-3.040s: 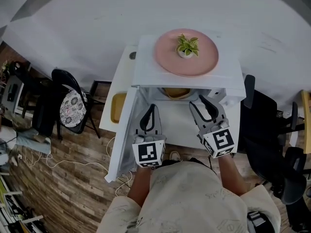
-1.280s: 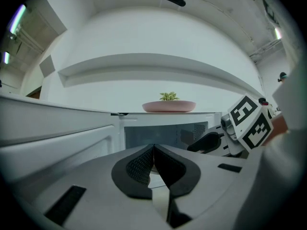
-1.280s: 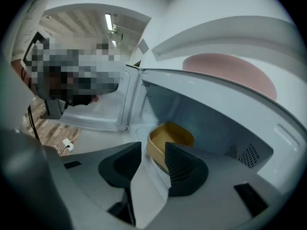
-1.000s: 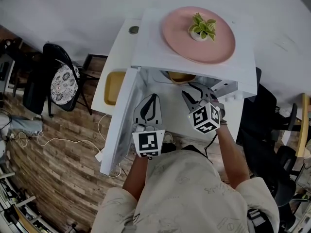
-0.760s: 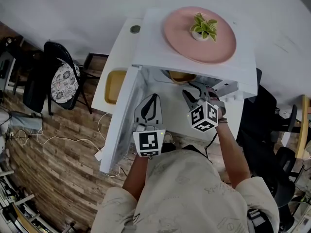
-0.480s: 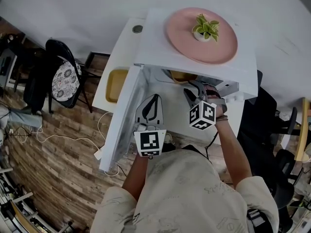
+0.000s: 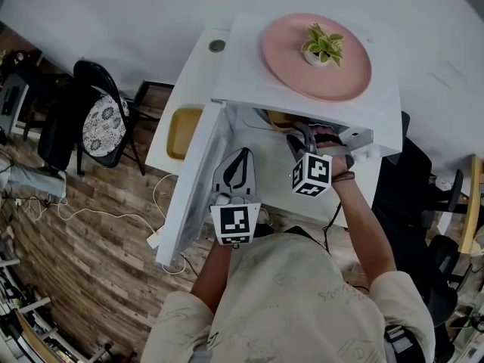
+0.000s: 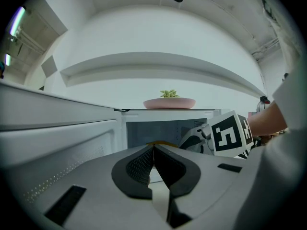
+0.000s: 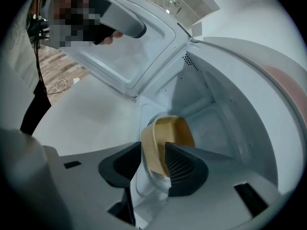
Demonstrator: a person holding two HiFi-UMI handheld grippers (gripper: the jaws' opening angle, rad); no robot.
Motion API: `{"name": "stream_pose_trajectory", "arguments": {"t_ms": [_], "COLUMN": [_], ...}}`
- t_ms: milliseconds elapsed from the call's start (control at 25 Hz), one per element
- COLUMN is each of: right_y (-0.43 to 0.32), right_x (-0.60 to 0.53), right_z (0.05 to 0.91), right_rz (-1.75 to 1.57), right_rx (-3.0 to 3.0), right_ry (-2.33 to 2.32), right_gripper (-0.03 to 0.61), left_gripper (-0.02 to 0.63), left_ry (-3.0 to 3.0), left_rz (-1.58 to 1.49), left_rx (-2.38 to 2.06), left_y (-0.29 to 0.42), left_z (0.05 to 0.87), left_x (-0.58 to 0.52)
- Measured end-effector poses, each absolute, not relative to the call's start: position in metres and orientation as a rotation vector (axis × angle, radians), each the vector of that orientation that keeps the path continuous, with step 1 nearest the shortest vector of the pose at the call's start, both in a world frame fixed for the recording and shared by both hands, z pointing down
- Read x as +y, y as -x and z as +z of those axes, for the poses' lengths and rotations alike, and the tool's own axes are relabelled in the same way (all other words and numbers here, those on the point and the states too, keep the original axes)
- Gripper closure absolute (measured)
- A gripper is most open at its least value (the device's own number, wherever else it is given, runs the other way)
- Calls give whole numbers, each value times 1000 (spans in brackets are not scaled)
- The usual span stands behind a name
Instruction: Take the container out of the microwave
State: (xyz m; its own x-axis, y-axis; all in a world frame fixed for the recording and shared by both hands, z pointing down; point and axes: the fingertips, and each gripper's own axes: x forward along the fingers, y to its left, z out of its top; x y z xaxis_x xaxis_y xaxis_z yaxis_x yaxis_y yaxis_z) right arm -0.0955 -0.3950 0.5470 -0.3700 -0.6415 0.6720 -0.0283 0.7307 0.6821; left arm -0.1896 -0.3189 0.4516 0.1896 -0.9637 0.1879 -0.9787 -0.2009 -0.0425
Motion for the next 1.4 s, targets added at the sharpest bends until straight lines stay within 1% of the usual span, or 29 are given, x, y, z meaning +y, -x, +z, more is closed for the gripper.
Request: {"name": "stream_pose_trajectory", "arguments": {"t_ms": [280,720,880,1040,1400], "right_y": [97,97,96,96,98], "right_x": [-398,-402,-403,-404,-400], "right_z": [552,556,555,554,552], "right_rz": [-727,-736,-735,-739,-736], "right_rx": [-1803,-1773,-1776,-1771,-1769], "right_ry": [-477,-466,-475,-470,-469], "right_gripper": [413,468,502,505,534], "left_gripper": [604,604,604,604,604], "left_ry": [-2348,-2345,-2350,-2351,-2355], "left_rz": [268,274,284,288,288], "left_rx": [-1934,-1927,-1913,-1909,-1903], "left_y": [194,193,189,188,188], "left_z": [453,456,460,461,461], "left_x": [-319,-325,-326,-325,-322]}}
